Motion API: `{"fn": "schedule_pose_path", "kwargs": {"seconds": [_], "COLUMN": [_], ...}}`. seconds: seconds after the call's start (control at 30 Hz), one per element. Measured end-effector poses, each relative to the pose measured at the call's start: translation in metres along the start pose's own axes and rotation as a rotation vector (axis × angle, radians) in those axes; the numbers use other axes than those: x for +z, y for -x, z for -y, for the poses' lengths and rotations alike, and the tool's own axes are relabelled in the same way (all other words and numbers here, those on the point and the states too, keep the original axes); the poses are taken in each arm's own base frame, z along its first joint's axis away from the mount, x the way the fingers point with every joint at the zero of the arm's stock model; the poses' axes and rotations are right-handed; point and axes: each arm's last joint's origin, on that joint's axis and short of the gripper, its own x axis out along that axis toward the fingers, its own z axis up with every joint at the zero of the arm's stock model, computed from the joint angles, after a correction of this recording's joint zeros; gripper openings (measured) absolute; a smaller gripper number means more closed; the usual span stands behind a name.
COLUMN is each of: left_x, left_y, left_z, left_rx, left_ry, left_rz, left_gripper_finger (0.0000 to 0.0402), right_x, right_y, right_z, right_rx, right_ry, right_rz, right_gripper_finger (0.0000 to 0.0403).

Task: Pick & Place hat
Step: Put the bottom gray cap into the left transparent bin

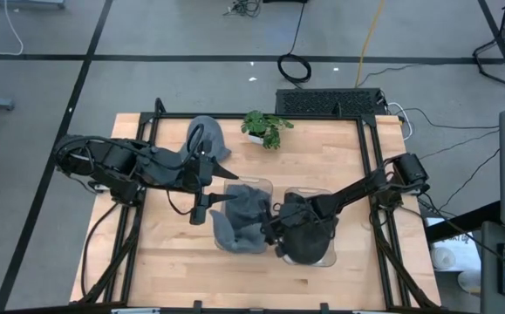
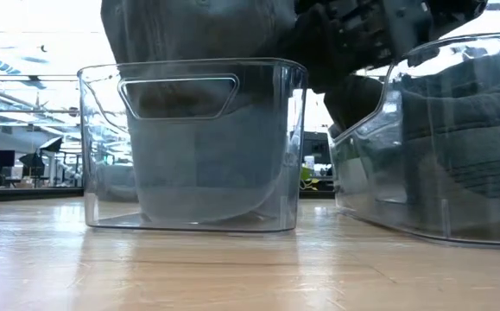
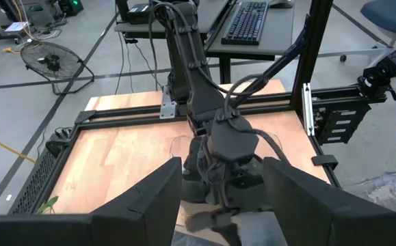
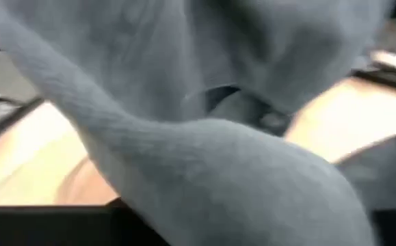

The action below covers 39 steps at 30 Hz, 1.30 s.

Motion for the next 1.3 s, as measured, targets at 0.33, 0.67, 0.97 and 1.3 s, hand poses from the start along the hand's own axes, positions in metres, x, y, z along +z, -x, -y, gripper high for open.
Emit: {"fn": "schedule_pose_path", "kwargs": {"seconds": [0.33,0.67,0.97,1.3], "left_x": [0.0,0.0,0.0,0.0], "left_y": [0.0,0.0,0.0,0.0], "left_z": [0.0,0.0,0.0,0.0], "left_rx": [0.0,0.0,0.0,0.0], "left_ry": [0.0,0.0,0.0,0.0], "left_rz": [0.0,0.0,0.0,0.0], "left_gripper_finger": [0.0214,0.0214,0.0214,0.0214], "right_x": [0.026,0.049,0.059,0.046], "right_y": [0.029,0.063,0.055,0.017], "right_z": [-0.003,-0.006,-0.036,-0.036], "right_rx": [-0.25,-0.388,-0.186,-0.191], "right_ry": [0.084,0.128,0.175,0.255], "right_rz": [-0.04,-0.046,0.123,0.046], "right_gripper_finger": [0.0269,0.0291,0.0189,0.0002]}}
